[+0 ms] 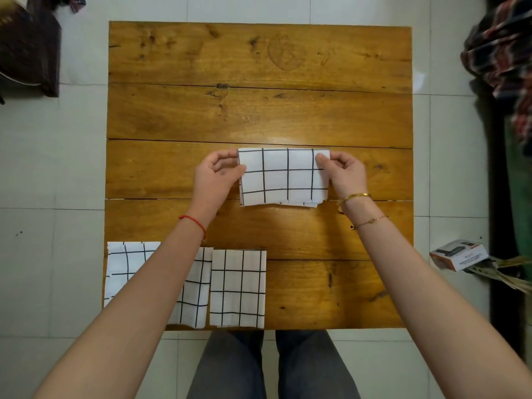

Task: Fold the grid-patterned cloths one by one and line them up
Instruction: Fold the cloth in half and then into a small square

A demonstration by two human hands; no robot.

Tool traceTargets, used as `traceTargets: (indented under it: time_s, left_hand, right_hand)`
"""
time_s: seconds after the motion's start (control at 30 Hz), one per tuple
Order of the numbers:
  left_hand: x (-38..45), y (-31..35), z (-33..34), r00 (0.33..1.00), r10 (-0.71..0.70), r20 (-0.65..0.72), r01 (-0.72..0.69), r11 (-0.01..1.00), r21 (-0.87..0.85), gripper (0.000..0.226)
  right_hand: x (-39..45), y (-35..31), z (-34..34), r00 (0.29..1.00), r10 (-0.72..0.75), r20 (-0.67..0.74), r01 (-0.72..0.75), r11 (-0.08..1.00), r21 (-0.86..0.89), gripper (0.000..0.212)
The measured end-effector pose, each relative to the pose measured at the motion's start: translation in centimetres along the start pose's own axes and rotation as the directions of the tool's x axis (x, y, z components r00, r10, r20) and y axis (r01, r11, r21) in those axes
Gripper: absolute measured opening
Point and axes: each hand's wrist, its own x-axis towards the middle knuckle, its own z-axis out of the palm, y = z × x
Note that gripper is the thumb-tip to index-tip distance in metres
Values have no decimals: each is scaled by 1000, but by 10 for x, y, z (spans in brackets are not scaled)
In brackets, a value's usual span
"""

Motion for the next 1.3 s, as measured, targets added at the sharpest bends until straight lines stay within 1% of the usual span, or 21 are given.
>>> traceTargets:
  time_s: [0.1, 0.17, 0.23, 0.3, 0.33, 0.37, 0.4, 0.43, 0.47, 0.5, 0.57, 0.63, 0.67, 0.7, 0.77, 0.87, 1.0, 1.07, 1.13, 1.23, 1.3]
  left_hand:
    - [2, -19, 5, 999, -25, 36, 18, 986, 164, 40]
    - [2, -28, 8, 999, -1, 55, -12, 972, 233, 45]
    - [3, -35, 11, 998, 43, 55, -58, 945, 322, 53]
    - [2, -41, 12, 991, 129, 41, -133, 877, 461, 59]
    - [0, -43, 12, 982, 185, 43, -179, 828, 531, 60]
    - [-1, -45, 12, 970, 236, 58, -223, 771, 596, 59]
    - [-4, -46, 13, 956, 280, 84, -264, 705, 658, 58]
    - [-7, -46, 13, 942, 313, 119, -300, 630, 716, 58]
    - [-9, -47, 13, 927, 339, 162, -335, 550, 765, 59]
    - [-10, -48, 14, 912, 352, 211, -367, 471, 802, 60]
    - [-11, -50, 15, 895, 331, 298, -406, 328, 853, 66]
    - [-9, -52, 15, 893, 281, 351, -416, 216, 883, 72]
    - [-7, -53, 14, 894, 259, 365, -416, 177, 892, 74]
    - [-5, -55, 14, 895, 242, 375, -415, 145, 898, 75]
    - [-2, -57, 12, 898, 213, 384, -412, 106, 905, 75]
    - [2, -59, 8, 906, 169, 388, -405, 85, 910, 76]
    - [2, -59, 7, 911, 161, 379, -392, 56, 918, 76]
    - [1, -59, 8, 916, 147, 374, -385, 48, 922, 75]
    - [1, -59, 8, 917, 141, 374, -383, 46, 922, 75]
    - [3, -60, 8, 919, 130, 373, -383, 62, 922, 75]
    - [2, -61, 8, 920, 130, 369, -380, 71, 922, 75]
  right_hand:
    - [3, 18, 5, 998, 51, -31, -55, 988, -142, 25]
    - [3, 24, 8, 999, 31, -31, -38, 970, -239, 26]
    - [4, 26, 9, 998, -26, -49, 5, 922, -386, 28]
    - [4, 27, 10, 995, -86, -57, 42, 844, -534, 33]
    - [3, 27, 10, 992, -112, -53, 59, 805, -590, 34]
    - [2, 28, 12, 988, -149, -47, 80, 743, -664, 37]
    - [-1, 29, 14, 976, -212, -40, 108, 642, -759, 40]
    - [-3, 31, 16, 957, -289, -20, 138, 516, -846, 43]
    - [-6, 33, 20, 929, -368, 25, 183, 401, -898, 46]
    - [-9, 35, 25, 900, -427, 94, 247, 320, -915, 48]
    - [-12, 36, 37, 845, -460, 275, 410, 226, -884, 51]
    - [-12, 37, 51, 794, -403, 456, 548, 151, -822, 53]
    - [-12, 37, 58, 773, -358, 523, 591, 109, -799, 54]
    - [-12, 37, 64, 760, -310, 572, 617, 66, -784, 55]
    - [-12, 40, 74, 754, -218, 620, 636, 6, -772, 56]
    - [-13, 47, 80, 758, -164, 631, 634, -39, -772, 56]
    - [-15, 55, 70, 772, -169, 613, 612, -63, -788, 57]
    - [-14, 57, 60, 790, -176, 588, 584, -77, -808, 56]
    - [-12, 59, 43, 826, -195, 529, 528, -64, -847, 55]
    - [-7, 62, 13, 888, -218, 406, 417, 4, -909, 54]
    - [-6, 63, 0, 909, -213, 358, 373, 33, -927, 54]
